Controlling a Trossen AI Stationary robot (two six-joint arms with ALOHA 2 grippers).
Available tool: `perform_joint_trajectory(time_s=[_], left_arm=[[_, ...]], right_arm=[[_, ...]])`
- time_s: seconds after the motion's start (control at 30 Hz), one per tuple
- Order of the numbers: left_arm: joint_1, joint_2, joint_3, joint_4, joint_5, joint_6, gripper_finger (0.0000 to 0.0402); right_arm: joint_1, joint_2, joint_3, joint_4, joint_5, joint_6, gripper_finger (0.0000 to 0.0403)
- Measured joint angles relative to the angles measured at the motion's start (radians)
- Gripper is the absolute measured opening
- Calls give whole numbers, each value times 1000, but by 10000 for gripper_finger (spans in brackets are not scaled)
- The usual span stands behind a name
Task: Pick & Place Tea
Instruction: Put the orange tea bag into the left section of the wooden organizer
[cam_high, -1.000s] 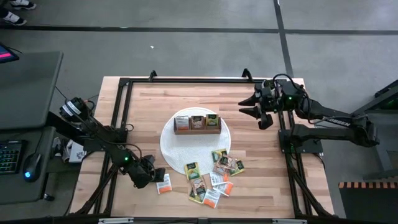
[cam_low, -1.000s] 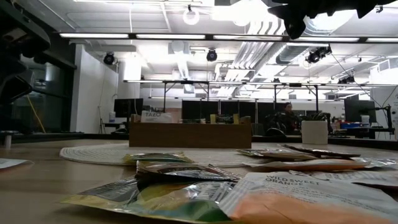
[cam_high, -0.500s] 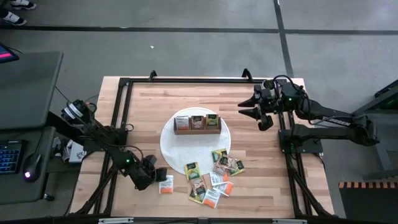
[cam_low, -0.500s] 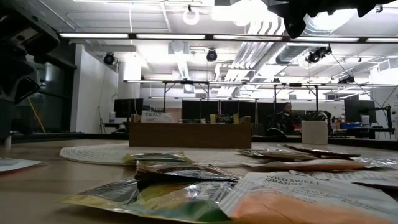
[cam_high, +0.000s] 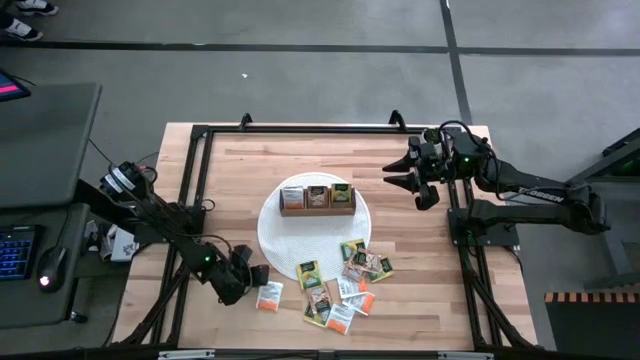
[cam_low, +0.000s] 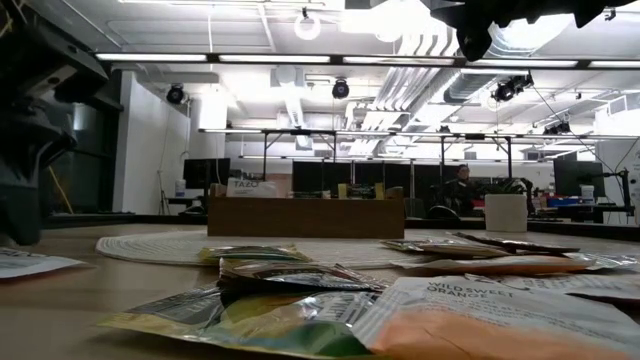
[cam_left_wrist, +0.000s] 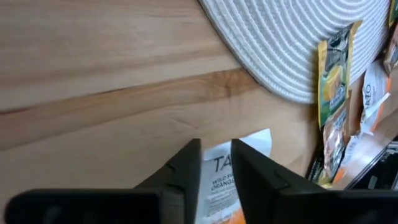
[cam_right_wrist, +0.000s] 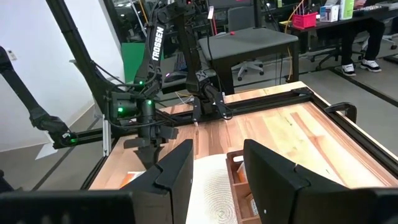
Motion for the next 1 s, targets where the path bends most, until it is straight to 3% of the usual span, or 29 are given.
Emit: perform_joint_trajectory(time_s=[0.17,0.47,1.0], left_arm=[[0,0,0,0,1,18,40],[1,0,-1,5,21,47,5],[0,0,39,14,-21,107,0]], right_arm=[[0,0,0,0,0,0,138],[0,0,0,0,0,0,138],[0,0,0,0,12,-6,138]])
